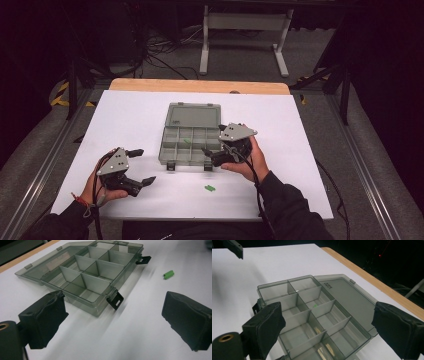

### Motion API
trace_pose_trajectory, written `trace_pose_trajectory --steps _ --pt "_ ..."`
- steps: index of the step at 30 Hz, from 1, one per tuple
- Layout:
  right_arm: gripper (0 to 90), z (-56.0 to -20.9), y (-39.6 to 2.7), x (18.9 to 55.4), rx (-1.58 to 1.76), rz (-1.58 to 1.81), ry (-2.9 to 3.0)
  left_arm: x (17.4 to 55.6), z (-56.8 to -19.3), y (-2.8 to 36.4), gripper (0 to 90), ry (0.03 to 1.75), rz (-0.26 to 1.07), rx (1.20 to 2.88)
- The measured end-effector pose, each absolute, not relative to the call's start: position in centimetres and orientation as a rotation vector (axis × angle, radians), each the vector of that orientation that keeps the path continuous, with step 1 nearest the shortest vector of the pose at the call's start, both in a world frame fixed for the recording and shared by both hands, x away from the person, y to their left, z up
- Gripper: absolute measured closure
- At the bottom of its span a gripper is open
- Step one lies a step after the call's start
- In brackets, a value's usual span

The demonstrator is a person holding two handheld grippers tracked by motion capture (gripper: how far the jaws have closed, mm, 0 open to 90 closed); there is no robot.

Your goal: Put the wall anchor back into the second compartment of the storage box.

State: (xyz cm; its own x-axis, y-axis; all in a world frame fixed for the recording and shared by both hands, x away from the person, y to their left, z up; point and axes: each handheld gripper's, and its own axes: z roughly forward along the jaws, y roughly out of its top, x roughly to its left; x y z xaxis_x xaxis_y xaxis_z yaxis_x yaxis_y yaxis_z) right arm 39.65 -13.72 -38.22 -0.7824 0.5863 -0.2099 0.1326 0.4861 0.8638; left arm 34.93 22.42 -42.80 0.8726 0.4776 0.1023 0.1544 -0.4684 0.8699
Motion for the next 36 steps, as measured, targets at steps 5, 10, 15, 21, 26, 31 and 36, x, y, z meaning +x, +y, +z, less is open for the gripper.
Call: trace_pose_trajectory --steps 5,10,15,21,26,31,36 --pt "10.2 -38.3 -14.5 38.9 0.594 1.251 2.24 34.9 -42.7 22.4 5.7 0.455 0.418 2.054" --pt "10.8 -38.6 -15.3 37.9 0.58 1.245 2.237 34.9 -42.7 22.5 5.7 0.458 0.417 2.049" --pt "10.9 -38.9 -15.8 37.1 0.581 1.231 2.249 34.8 -42.7 22.5 5.6 0.457 0.419 2.052" --pt "12.6 -39.7 -16.6 36.1 0.592 1.231 2.244 34.8 -42.7 22.5 5.6 0.458 0.424 2.048" --pt "13.2 -40.2 -17.0 35.2 0.564 1.21 2.273 34.8 -42.6 22.6 5.6 0.458 0.424 2.047" --pt "13.1 -41.0 -17.1 34.6 0.573 1.168 2.317 34.7 -42.6 22.5 5.6 0.456 0.426 2.05" --pt "16.2 -42.2 -16.8 34.1 0.571 1.146 2.373 34.8 -42.6 22.5 5.6 0.456 0.427 2.052"
